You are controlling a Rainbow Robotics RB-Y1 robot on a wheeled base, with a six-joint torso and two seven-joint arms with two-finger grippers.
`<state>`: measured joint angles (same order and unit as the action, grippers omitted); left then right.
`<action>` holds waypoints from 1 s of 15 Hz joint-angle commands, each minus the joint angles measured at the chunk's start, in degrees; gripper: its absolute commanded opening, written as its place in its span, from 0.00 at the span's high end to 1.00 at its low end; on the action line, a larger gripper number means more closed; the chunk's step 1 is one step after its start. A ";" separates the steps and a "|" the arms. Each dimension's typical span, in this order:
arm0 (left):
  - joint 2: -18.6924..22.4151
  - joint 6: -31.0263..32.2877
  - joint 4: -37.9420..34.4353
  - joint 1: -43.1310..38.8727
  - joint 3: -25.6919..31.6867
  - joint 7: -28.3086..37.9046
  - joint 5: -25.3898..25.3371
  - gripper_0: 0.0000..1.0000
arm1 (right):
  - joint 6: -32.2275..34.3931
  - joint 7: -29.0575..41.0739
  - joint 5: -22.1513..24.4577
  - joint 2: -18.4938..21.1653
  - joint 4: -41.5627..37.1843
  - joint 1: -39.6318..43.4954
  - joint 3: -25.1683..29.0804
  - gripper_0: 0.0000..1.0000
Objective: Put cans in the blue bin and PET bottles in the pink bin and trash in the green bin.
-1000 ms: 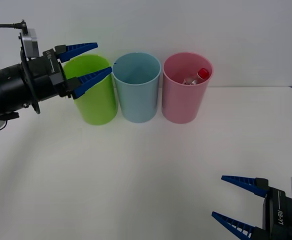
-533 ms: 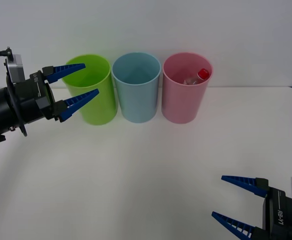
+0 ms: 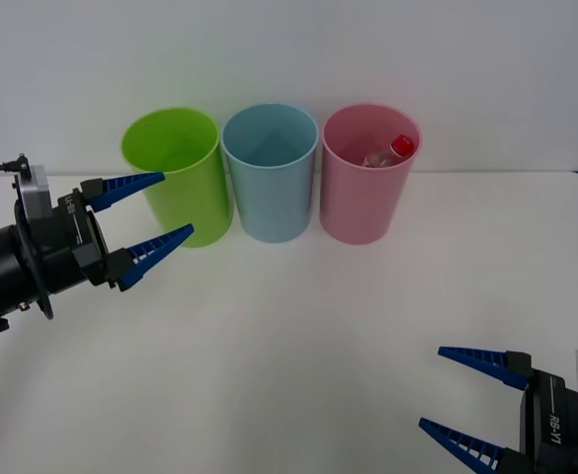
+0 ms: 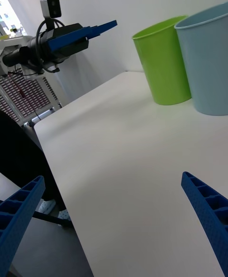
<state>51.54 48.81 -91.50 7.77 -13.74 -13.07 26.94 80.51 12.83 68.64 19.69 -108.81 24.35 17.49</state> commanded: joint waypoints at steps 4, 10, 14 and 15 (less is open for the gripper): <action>-5.40 1.38 -3.42 -7.06 5.57 0.76 8.04 0.00 | 0.00 0.00 0.00 0.00 0.00 0.00 0.00 0.00; -10.67 8.32 -3.33 -9.79 10.75 3.22 13.40 0.00 | 0.00 0.00 0.00 0.00 0.00 0.00 0.00 0.00; -11.38 8.67 -3.24 -9.79 10.75 4.54 15.42 0.00 | 0.00 0.00 0.00 0.00 0.00 0.00 0.00 0.00; -11.38 8.50 -3.15 -9.52 10.75 4.98 15.95 0.00 | 0.00 0.00 0.00 0.00 0.00 0.00 0.00 0.00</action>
<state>40.18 57.45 -94.74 -1.94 -2.98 -8.42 42.51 80.51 12.83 68.64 19.69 -108.81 24.35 17.49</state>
